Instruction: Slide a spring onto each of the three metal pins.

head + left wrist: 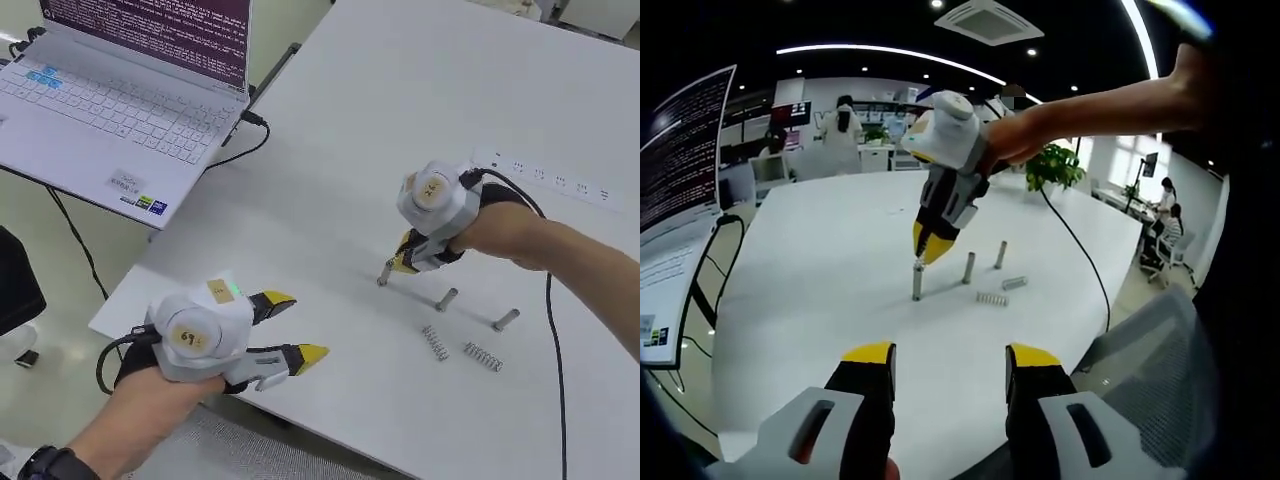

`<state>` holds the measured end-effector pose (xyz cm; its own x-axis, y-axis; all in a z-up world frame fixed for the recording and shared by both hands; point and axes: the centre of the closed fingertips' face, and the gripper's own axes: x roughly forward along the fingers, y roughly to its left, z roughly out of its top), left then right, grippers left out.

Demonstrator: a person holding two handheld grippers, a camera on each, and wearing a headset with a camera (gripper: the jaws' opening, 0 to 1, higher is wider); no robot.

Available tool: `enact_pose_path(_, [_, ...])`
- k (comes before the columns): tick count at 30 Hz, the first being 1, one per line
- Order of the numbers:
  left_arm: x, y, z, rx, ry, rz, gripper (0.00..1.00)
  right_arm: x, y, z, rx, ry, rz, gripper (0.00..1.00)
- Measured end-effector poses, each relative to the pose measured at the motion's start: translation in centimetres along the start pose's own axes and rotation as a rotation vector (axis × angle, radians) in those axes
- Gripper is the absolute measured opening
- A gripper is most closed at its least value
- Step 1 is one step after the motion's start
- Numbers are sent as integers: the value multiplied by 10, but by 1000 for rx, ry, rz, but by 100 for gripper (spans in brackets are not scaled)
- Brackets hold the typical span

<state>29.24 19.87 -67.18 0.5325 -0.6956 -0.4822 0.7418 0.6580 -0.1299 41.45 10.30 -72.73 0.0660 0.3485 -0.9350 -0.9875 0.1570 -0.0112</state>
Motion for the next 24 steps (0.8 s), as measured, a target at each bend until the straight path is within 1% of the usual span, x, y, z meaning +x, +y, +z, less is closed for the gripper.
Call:
enact_pose_path(3, [-1,1,0,-3,0,3,38,3,0,0,-14,18,4,9])
enact_pose_path(7, [-1,1,-1,-5,1,3,38,6,-1,1,-22,28,10,9])
enact_pose_path(10, [-1,2,-2,-7,3,4,38,6,-3,2,-23,34,15,9])
enact_pose_path(15, [-2,2,-3,-9,3,4,38,7,-5,2,-42,60,24,9])
enact_pose_path(24, [-1,1,-3,-11,4,0,38,9,-2,3,-88,108,34,9])
